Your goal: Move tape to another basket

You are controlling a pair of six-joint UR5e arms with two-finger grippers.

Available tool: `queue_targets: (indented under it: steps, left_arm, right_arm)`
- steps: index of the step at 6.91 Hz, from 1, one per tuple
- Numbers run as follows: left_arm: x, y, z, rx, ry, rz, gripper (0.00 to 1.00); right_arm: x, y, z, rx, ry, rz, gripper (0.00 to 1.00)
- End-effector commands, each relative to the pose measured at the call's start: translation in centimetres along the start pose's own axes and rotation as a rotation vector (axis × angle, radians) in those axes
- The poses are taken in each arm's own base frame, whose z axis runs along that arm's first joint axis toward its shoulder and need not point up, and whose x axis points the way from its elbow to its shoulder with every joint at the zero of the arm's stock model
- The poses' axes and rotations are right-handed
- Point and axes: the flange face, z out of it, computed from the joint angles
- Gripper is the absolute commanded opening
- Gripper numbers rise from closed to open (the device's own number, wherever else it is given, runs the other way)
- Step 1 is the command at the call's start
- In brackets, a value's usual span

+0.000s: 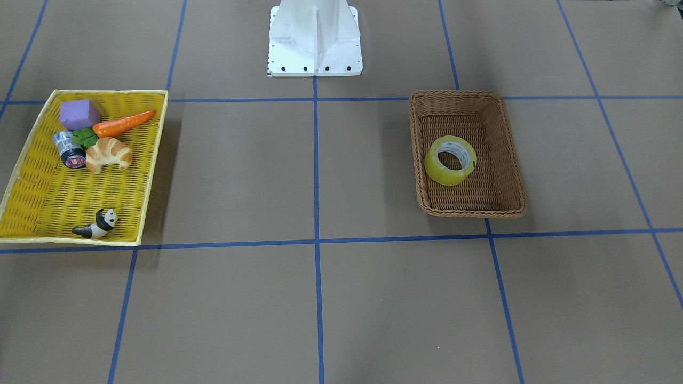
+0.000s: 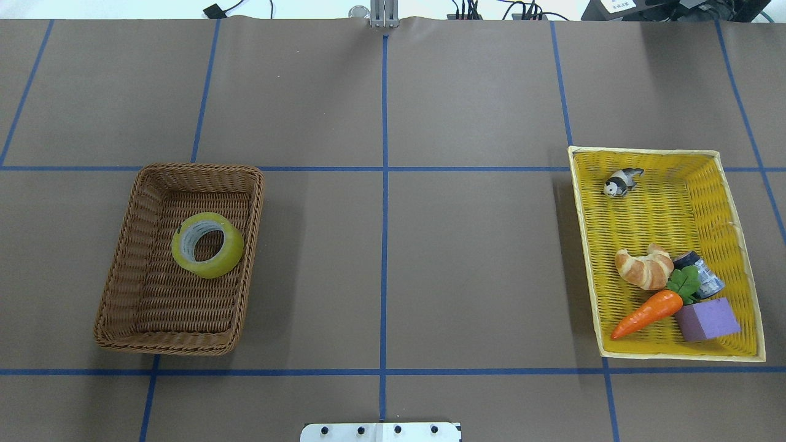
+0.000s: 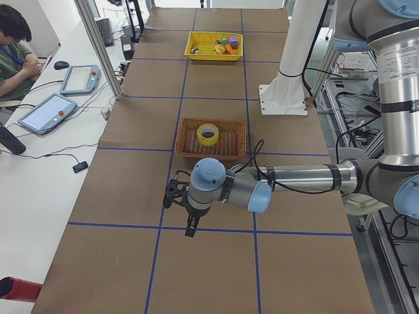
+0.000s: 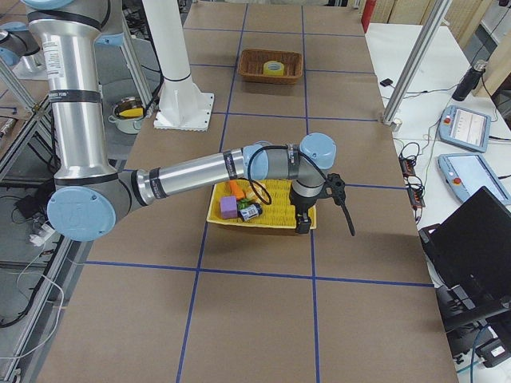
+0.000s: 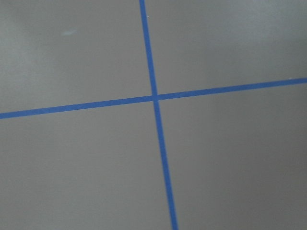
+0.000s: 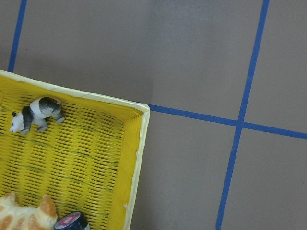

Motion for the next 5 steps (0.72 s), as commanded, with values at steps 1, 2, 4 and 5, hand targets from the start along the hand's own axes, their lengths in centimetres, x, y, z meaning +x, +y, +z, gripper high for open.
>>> queue_targets:
  steps: [1,2,4,5]
  left_arm:
    - [-2.3,0.6,1.8,-0.036,-0.057,-0.009,0.98]
    - [-2.4,-0.2,1.8,-0.032,-0.059,-0.005,0.98]
    - [-2.3,-0.5,1.9,-0.036,-0.058,-0.008,0.98]
    - [-2.1,-1.4,1.8,-0.054,-0.057,-0.021,0.98]
  right_arm:
    - [0.8,0.3,0.2,-0.005,0.002,0.016,1.00]
    - [2.0,1.5,1.0,-0.018,0.006,0.020,1.00]
    - [3.2,2.8,2.3,-0.040,0.007,0.039,1.00]
    - [3.8,2.7,2.7,-0.029,0.008,0.014,1.00]
